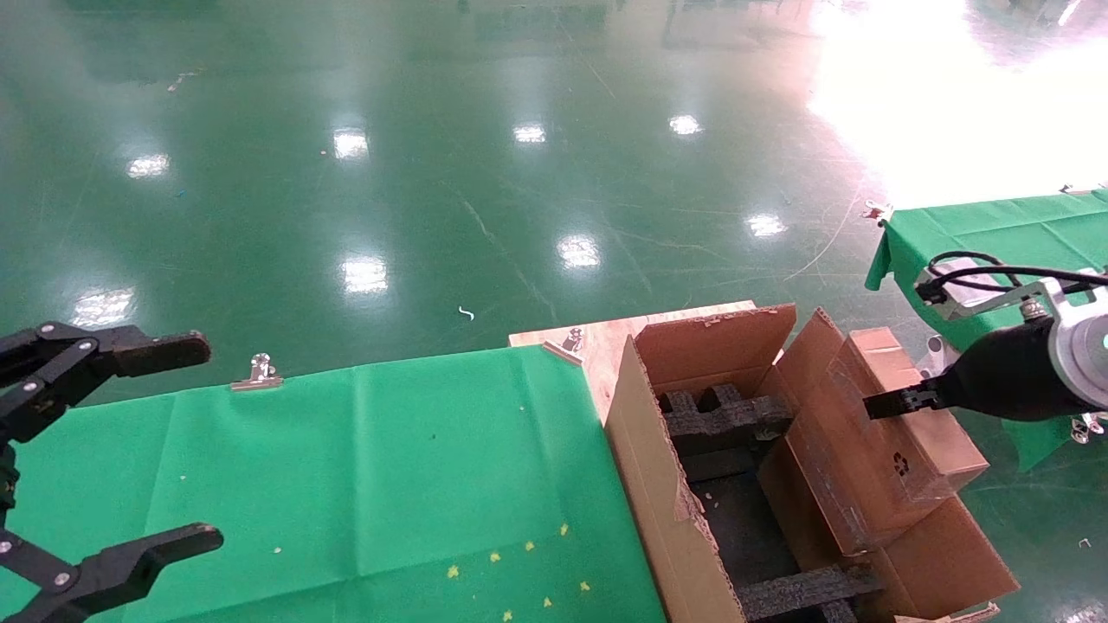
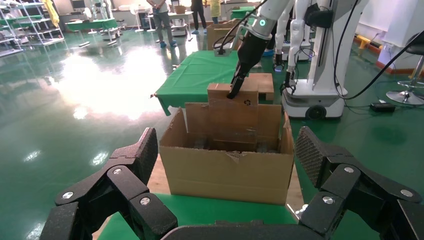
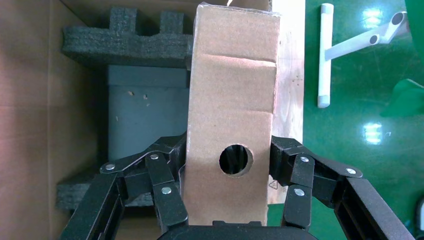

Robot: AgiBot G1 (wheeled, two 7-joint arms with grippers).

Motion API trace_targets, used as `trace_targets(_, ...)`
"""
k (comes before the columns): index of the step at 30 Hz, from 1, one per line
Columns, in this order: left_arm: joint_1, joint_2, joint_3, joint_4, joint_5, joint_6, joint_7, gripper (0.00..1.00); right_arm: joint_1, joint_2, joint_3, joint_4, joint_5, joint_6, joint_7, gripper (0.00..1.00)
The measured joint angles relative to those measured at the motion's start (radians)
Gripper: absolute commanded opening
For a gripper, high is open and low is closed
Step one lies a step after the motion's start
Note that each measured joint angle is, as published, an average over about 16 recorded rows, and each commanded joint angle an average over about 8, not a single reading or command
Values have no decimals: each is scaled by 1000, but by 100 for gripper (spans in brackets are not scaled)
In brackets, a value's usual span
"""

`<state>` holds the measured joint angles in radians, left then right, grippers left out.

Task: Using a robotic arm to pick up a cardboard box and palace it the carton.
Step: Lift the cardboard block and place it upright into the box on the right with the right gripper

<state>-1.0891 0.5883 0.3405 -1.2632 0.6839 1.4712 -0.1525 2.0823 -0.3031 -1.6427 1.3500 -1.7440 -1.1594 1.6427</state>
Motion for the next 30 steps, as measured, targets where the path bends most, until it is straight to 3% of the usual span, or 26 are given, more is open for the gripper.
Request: trace_targets(30, 0, 0, 0, 0, 0, 0, 0, 100, -168, -54, -79, -7, -100, 176, 125, 0)
